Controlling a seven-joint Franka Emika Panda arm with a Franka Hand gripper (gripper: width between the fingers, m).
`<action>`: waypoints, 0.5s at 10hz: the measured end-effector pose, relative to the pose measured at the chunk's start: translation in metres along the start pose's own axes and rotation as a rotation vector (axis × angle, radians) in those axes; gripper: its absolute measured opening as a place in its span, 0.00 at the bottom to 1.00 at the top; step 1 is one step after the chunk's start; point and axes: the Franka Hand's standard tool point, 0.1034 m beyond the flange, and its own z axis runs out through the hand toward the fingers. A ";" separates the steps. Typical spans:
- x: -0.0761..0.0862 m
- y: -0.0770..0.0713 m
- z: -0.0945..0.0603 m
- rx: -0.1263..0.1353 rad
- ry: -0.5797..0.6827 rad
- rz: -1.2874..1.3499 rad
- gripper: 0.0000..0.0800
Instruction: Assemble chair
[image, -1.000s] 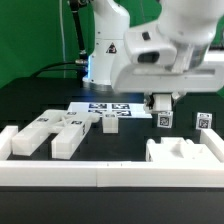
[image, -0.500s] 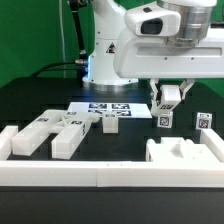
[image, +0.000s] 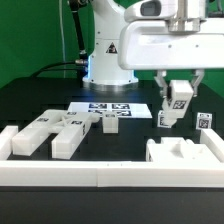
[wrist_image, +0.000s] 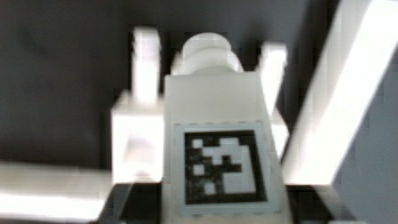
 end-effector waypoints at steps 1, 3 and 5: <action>0.010 -0.003 -0.001 0.004 0.109 -0.002 0.36; 0.001 -0.001 0.004 0.002 0.204 -0.004 0.36; 0.002 -0.001 0.004 0.002 0.201 -0.009 0.36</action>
Offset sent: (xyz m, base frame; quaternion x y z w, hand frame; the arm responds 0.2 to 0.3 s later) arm 0.0000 0.0000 0.0000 0.0000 0.0000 0.0000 1.0000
